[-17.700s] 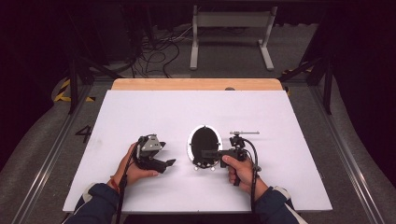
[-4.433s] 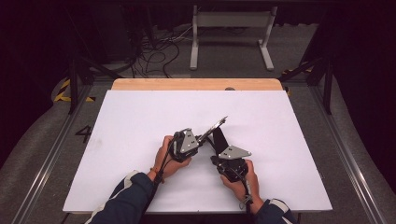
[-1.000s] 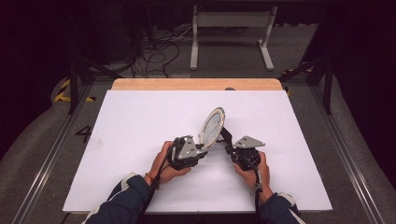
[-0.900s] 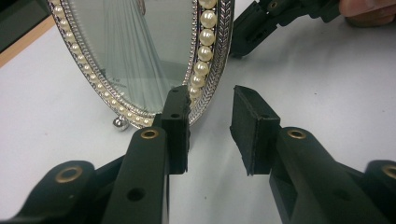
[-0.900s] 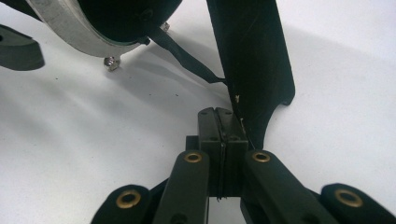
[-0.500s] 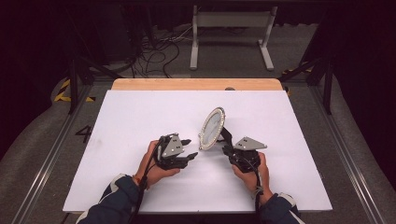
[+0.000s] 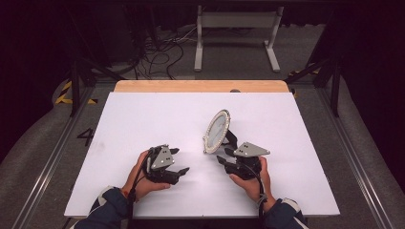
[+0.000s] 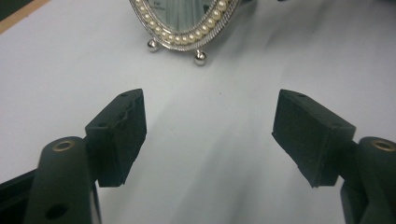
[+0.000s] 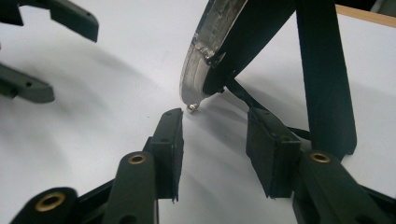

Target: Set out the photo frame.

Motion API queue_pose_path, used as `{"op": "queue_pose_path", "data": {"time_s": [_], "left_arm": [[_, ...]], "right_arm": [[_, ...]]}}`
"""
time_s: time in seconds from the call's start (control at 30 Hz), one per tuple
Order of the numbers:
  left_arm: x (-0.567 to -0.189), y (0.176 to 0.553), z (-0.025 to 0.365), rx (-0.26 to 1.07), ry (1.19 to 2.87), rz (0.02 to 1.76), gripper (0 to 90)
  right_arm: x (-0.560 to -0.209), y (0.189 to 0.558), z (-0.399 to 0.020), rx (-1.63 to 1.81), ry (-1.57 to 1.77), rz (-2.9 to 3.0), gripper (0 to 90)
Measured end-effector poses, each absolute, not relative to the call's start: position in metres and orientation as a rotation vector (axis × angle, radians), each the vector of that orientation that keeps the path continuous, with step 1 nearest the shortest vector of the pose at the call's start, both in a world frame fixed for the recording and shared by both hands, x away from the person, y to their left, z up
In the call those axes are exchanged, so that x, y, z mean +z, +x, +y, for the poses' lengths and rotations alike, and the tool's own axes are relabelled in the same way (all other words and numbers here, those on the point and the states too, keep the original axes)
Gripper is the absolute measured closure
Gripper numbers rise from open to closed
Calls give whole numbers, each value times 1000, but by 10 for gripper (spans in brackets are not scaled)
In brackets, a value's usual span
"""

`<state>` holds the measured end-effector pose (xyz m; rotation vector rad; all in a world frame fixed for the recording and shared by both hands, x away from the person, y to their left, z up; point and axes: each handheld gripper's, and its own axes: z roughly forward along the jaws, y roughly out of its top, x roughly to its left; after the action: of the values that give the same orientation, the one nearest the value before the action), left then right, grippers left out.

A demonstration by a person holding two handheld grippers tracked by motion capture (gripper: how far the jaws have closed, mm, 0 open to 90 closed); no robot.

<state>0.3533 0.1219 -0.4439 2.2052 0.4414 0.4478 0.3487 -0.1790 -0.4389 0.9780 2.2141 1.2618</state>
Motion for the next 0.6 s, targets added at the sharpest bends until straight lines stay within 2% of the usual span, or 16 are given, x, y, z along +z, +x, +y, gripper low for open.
{"op": "queue_pose_path", "data": {"time_s": [0.2, 0.37, 0.6], "left_arm": [[-452, 350, 127, 449, 2223, 473, 217], [-451, 346, 129, 470, 2236, 474, 208], [-451, 345, 132, 474, 2228, 488, 204]], "right_arm": [[-439, 352, -171, 1271, 970, 2214, 523], [-441, 363, -162, 1278, 1046, 2181, 438], [-442, 374, -154, 1327, 1139, 2154, 399]]}}
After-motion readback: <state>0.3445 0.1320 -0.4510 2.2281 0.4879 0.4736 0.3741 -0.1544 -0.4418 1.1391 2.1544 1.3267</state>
